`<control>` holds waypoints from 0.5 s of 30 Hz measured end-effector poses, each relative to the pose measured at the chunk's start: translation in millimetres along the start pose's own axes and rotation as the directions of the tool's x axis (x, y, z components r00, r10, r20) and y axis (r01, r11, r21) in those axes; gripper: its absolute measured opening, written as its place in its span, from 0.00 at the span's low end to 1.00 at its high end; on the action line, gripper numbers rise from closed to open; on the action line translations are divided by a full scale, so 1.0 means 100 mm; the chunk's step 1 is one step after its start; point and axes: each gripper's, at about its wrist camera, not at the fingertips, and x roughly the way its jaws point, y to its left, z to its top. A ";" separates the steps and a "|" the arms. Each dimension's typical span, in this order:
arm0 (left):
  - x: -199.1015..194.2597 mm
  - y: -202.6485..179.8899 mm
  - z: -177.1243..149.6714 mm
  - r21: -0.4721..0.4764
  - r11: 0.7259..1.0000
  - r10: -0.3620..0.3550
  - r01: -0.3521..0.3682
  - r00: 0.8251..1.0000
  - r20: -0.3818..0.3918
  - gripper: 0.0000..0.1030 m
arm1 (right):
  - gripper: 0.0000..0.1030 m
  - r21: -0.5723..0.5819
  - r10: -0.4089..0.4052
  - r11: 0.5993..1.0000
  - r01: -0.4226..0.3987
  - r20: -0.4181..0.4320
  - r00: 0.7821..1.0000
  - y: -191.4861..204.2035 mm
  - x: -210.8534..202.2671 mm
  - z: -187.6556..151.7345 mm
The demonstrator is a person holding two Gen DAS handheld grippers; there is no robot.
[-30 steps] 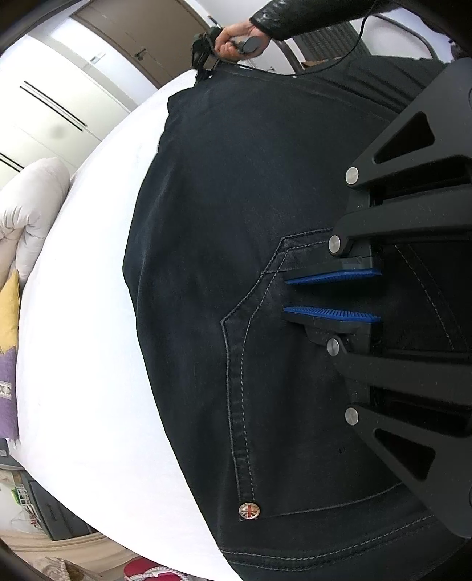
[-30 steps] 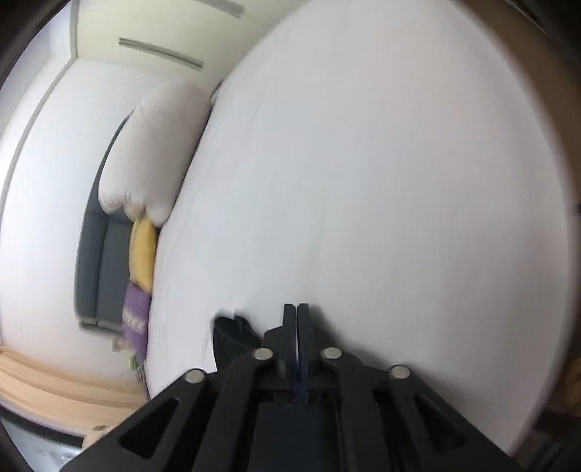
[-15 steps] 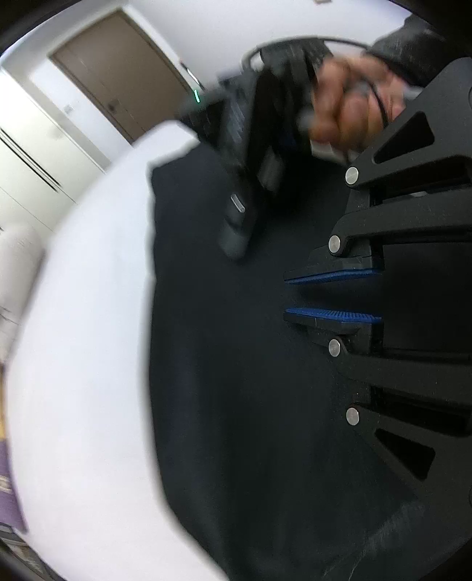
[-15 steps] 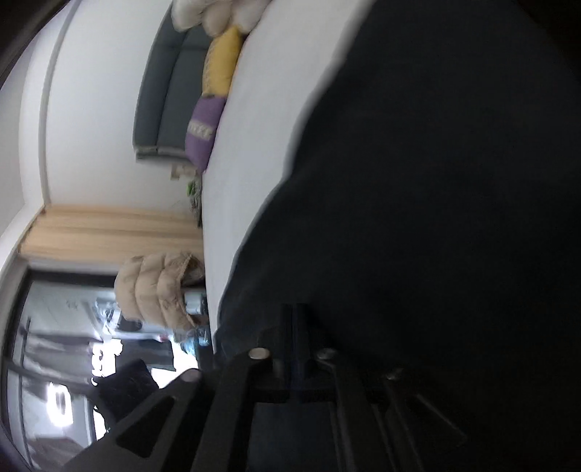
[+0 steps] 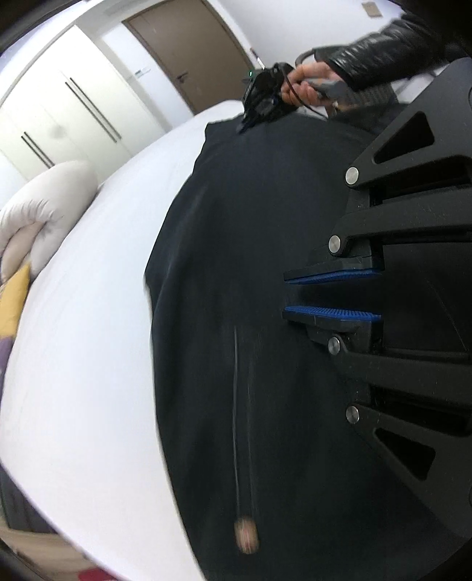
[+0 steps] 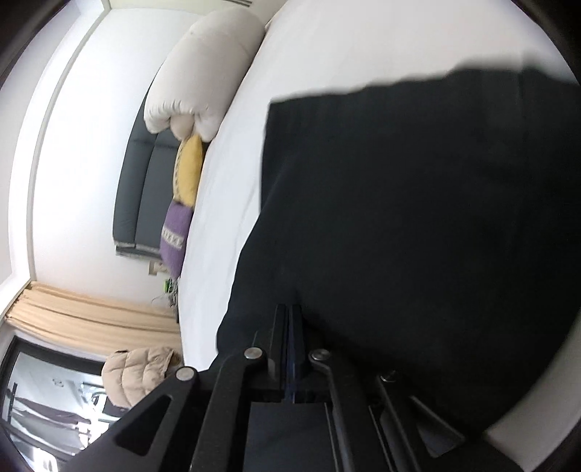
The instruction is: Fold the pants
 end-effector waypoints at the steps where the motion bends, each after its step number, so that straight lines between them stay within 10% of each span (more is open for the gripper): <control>1: -0.09 0.10 -0.03 -0.002 1.000 -0.006 0.006 1.000 0.008 0.12 | 0.00 -0.006 -0.008 1.000 0.009 0.012 1.000 -0.03 -0.07 0.03; 11: -0.90 0.92 -0.26 -0.022 0.999 0.032 -0.029 0.993 0.111 0.12 | 0.03 0.040 -0.125 0.992 0.121 0.138 0.982 -0.09 -0.43 0.19; 15: -1.24 0.91 -0.23 -0.022 0.988 0.157 -0.156 0.973 0.169 0.12 | 0.05 -0.066 -0.002 0.998 0.008 0.091 0.996 0.27 -0.59 -0.07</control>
